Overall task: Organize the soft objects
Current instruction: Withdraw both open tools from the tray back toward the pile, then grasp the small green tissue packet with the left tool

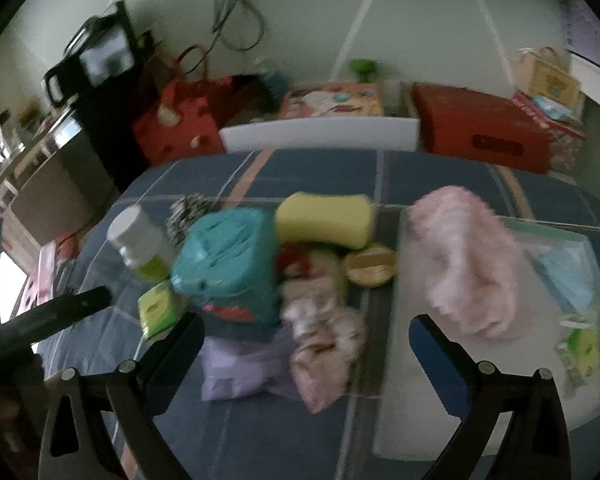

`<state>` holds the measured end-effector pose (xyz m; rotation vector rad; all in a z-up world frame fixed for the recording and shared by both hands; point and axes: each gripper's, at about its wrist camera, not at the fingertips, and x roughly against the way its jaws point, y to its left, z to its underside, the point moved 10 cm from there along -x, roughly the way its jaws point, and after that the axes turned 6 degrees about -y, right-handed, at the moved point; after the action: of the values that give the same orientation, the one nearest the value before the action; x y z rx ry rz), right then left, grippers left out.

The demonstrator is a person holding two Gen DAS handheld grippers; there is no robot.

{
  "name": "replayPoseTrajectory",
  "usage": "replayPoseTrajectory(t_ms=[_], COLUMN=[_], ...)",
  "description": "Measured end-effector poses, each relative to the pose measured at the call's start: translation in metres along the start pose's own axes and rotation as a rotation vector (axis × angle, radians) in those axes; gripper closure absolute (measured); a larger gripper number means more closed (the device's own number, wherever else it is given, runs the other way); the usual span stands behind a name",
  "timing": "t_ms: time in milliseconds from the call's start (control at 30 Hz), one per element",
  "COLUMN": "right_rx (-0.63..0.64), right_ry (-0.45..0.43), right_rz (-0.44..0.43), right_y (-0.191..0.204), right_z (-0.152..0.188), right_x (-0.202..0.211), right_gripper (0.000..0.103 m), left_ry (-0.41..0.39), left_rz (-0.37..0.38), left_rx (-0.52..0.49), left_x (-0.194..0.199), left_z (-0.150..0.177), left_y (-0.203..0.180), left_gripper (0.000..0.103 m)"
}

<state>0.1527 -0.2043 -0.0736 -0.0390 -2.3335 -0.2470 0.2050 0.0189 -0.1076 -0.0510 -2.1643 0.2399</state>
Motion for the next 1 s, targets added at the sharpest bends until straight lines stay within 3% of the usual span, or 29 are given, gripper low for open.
replayPoseTrajectory(t_ms=[333, 533, 667, 1000], right_rx=[0.031, 0.032, 0.003, -0.009], right_ry=[0.123, 0.143, 0.130, 0.126], right_rz=[-0.045, -0.022, -0.032, 0.008], right_y=[0.031, 0.031, 0.027, 0.017], right_z=[0.035, 0.040, 0.038, 0.033], right_x=[-0.023, -0.030, -0.027, -0.030], right_gripper=[0.000, 0.000, 0.000, 0.000], left_ry=[0.098, 0.125, 0.120, 0.118], left_rz=[-0.026, -0.002, -0.052, -0.024], left_rx=[-0.034, -0.012, 0.005, 0.027], left_x=[-0.023, -0.032, -0.035, -0.035], left_z=[0.022, 0.022, 0.018, 0.011], left_y=[0.005, 0.006, 0.013, 0.006], left_gripper=[0.000, 0.000, 0.000, 0.000])
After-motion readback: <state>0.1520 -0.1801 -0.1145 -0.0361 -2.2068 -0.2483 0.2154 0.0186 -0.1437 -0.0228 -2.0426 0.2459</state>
